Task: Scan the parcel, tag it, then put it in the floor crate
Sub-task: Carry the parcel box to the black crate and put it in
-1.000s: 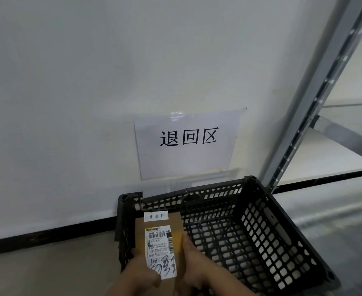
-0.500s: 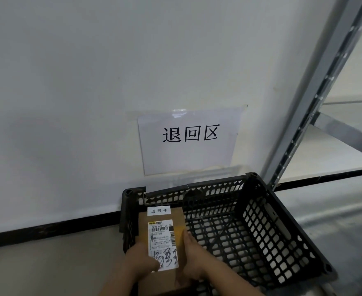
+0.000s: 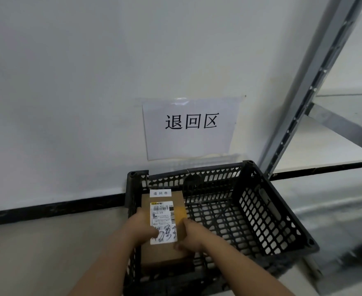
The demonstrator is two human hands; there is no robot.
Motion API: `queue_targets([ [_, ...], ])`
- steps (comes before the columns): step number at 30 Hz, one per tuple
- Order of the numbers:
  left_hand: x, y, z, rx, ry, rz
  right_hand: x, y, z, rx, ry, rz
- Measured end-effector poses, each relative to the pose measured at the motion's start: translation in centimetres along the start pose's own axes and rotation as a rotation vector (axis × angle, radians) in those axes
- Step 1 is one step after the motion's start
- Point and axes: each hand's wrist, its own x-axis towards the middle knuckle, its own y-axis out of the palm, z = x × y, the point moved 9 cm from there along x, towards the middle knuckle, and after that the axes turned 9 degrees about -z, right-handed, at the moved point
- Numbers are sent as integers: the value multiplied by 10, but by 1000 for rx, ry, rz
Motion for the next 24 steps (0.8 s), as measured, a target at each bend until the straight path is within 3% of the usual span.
queue_targets([
  [13,-21,-21,-18,2,70,-66,-23,-9,10,-21,-26,38],
  [20,-36,-62,-60,73,212,-232,-35,-79,61,-42,-191,-182],
  [24,-45,-85,-91,141,298,-247,-42,-118,99,-61,-280,-256],
])
